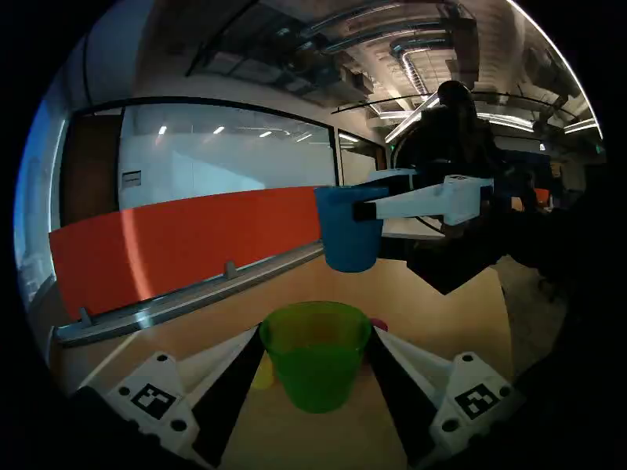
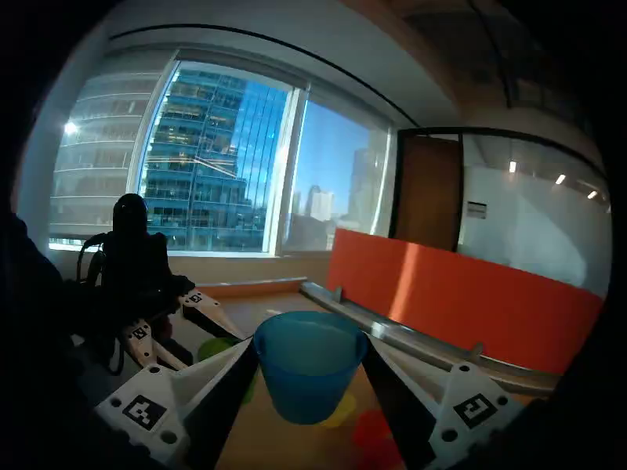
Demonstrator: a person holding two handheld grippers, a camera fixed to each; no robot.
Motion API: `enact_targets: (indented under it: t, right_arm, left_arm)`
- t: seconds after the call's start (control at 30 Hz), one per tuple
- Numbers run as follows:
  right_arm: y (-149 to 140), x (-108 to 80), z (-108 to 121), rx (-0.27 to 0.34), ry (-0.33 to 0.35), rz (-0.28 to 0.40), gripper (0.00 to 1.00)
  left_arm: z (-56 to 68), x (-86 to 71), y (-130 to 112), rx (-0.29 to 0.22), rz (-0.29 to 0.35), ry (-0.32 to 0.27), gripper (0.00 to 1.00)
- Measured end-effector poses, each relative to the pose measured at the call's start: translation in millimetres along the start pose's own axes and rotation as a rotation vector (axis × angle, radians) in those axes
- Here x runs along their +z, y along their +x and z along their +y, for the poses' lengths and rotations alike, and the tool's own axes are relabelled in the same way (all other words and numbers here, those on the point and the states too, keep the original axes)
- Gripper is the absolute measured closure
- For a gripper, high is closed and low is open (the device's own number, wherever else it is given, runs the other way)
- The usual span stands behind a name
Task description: Pour water
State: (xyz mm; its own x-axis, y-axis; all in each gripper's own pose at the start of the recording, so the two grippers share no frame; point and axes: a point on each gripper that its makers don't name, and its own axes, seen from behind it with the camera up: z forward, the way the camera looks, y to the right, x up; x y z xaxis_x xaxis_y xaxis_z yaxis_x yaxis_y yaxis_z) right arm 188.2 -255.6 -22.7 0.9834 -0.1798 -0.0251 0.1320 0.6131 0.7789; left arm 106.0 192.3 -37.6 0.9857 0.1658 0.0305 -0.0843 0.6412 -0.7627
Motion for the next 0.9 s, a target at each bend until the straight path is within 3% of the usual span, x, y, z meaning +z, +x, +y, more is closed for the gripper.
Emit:
enact_targets:
  t: [0.6,0.9]
  right_arm:
    - [-52.0,-3.5,-10.9,0.060,0.038,-0.062,0.08]
    - [-97.6,0.5,-20.5,0.059,0.077,-0.143,0.08]
  left_arm:
    - [-14.1,-0.8,-38.5,0.003,-0.108,0.024,0.12]
    - [-16.8,4.0,-70.7,-0.011,-0.186,0.014,0.12]
